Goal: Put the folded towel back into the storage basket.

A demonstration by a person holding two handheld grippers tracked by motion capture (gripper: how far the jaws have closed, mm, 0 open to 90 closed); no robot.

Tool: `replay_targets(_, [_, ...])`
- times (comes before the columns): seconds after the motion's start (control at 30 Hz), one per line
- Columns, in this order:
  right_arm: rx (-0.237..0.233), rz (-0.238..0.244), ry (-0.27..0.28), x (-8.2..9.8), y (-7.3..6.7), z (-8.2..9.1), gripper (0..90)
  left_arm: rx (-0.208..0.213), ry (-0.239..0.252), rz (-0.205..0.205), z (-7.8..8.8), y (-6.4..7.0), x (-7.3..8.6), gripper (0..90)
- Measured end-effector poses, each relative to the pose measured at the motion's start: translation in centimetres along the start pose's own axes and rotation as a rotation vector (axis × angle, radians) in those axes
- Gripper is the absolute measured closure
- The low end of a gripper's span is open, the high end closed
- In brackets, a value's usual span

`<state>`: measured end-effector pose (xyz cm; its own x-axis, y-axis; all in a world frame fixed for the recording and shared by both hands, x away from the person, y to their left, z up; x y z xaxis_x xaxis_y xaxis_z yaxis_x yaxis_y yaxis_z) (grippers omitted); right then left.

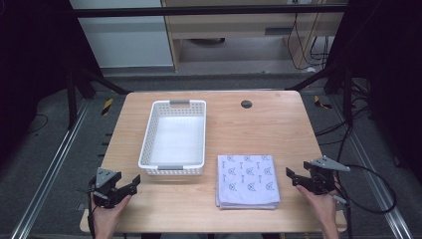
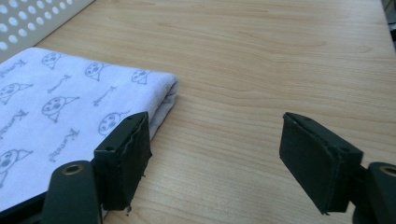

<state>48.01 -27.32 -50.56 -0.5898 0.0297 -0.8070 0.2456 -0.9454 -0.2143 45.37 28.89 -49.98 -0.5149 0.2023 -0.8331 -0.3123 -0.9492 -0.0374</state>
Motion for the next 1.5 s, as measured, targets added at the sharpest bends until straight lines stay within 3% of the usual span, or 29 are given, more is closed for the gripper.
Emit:
replay_targets(0.37, [-0.004, -0.002, 0.020, -0.2, -0.6, 0.3, 26.4, 0.071, 0.030, 0.012, 0.6, 1.5, -0.3, 31.3])
replay_targets(0.77, [-0.020, 0.014, 0.049, -1.0, -1.7, 0.9, 27.3, 0.090, 0.062, 0.008, 1.1, 2.3, -0.9, 32.3])
replay_targets(1.07, [-0.071, 0.002, 0.083, -2.1, -2.6, 1.4, 27.2, 0.113, 0.089, 0.007, 1.6, 2.9, -1.5, 32.2])
replay_targets(1.3, [-0.106, -0.014, 0.091, -2.6, -3.0, 1.5, 27.3, 0.128, 0.104, -0.016, 1.8, 3.2, -2.4, 31.3])
replay_targets(1.5, [-0.112, 0.009, 0.083, -3.2, -3.6, 1.2, 27.4, 0.133, 0.119, -0.028, 1.9, 3.5, -3.5, 30.9])
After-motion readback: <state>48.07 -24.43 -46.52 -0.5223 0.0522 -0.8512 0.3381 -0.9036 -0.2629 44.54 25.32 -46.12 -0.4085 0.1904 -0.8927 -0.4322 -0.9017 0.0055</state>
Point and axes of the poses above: each handheld gripper's, and its own axes: z roughly backward along the jaws, x roughly out of its underside, y roughly to its right, the point moved 6 cm from there along -z, roughly forward along the jaws, and after that the axes turned 8 degrees about -z, right-handed, at the moved point
